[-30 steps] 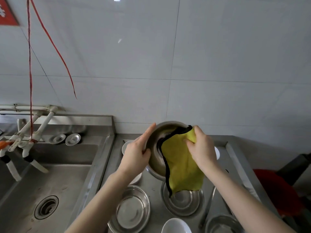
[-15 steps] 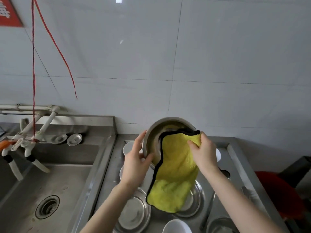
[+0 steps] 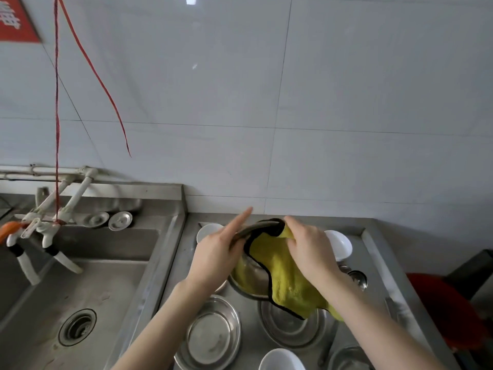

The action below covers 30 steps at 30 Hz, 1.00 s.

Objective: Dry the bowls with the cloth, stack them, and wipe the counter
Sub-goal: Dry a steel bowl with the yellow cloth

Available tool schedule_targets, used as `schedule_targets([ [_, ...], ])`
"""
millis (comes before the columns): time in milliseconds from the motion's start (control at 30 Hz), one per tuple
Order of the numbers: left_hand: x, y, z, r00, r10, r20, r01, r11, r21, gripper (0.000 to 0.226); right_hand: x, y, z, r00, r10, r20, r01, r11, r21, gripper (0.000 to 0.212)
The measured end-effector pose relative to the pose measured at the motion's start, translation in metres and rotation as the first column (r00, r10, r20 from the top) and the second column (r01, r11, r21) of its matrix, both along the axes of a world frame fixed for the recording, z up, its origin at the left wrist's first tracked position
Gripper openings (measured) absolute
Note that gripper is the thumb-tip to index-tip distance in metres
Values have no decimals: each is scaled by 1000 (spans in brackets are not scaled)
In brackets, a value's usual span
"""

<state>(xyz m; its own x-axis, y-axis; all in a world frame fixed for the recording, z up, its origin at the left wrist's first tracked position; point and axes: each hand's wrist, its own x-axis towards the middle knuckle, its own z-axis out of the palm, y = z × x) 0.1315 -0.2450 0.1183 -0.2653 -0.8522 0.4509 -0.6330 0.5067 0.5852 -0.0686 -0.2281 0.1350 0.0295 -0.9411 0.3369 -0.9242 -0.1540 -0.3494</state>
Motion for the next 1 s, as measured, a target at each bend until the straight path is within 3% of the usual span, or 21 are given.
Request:
schedule_targets([
  [67,5,2,-11,968,99,-230,-55,980,189,72,-5,-3,-1,975,-137,177,139,990,3,34],
  [167,4,8,-23,931,161,-328,-58,951,302,72,-12,-9,0,923,-219,316,201,976,89,17],
  [267,5,5,-22,962,144,-230,-71,952,298,75,-15,-8,1,942,-186,278,152,978,141,19],
  [367,9,-2,-7,998,-45,-36,51,980,192,76,-12,-1,6,984,-107,142,91,989,114,11],
  [433,3,-3,4,968,-170,186,154,983,97,69,-4,2,7,999,43,-27,-40,991,125,30],
  [500,-4,-2,8,932,-150,329,149,988,28,64,5,4,4,985,115,-131,-99,987,123,38],
  [567,-5,-2,7,980,-31,194,24,999,39,64,5,3,0,995,48,-92,-41,996,78,39],
  [667,3,1,-6,969,104,-225,-48,969,242,67,-7,2,-4,978,-127,165,118,991,62,41],
  [767,3,7,-25,918,179,-353,-26,918,397,65,-16,-3,-3,920,-234,314,215,972,94,37],
  [867,-4,13,-29,952,193,-239,-94,923,372,56,-16,-6,0,956,-212,201,203,977,62,28],
  [933,-8,13,-23,988,74,-134,-36,962,270,59,-11,-3,3,993,-106,48,105,994,18,31],
  [1000,-12,11,-16,989,-59,136,42,992,122,64,-3,0,2,993,44,-108,-39,998,49,32],
])
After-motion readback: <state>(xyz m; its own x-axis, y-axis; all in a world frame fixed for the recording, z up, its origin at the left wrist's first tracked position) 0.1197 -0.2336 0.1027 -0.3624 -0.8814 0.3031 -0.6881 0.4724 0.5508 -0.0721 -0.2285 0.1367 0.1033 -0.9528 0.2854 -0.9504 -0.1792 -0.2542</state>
